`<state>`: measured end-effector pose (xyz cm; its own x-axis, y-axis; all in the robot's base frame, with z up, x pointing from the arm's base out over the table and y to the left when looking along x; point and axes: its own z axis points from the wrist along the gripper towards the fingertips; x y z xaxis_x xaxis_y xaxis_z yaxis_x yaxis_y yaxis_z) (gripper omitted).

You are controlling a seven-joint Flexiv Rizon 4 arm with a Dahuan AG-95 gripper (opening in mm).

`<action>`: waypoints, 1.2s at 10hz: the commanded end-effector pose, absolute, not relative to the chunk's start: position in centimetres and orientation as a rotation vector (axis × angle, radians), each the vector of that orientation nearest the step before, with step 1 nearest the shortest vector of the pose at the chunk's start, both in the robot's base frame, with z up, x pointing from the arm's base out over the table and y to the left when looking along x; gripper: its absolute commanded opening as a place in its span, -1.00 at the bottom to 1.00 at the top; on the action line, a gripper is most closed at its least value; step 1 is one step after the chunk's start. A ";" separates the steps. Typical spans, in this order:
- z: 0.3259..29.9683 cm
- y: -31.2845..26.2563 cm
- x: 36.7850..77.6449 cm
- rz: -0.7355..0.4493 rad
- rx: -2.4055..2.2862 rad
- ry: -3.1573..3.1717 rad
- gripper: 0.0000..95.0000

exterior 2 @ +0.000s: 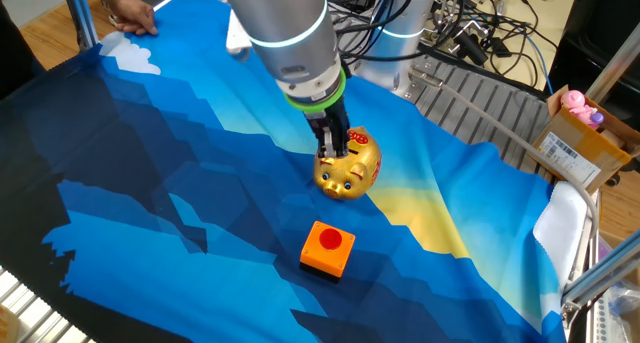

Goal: Drop coins into a piggy bank

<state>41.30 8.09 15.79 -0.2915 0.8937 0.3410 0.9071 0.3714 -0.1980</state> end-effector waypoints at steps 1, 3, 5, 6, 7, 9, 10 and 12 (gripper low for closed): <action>16.1 8.5 39.6 -0.028 -1.663 -2.170 -1.00; 16.2 8.6 39.5 -0.022 -1.682 -2.156 -1.00; 16.1 8.6 39.5 -0.029 -1.655 -2.177 -1.00; 16.1 8.7 39.5 -0.024 -1.618 -2.225 -1.00; 15.9 8.7 39.5 -0.023 -1.612 -2.232 -1.00; 15.9 8.8 39.4 -0.023 -1.626 -2.205 -1.00; 15.9 8.8 39.4 0.007 -1.599 -2.216 -1.00; 15.9 8.8 39.4 -0.003 -1.563 -2.257 -1.00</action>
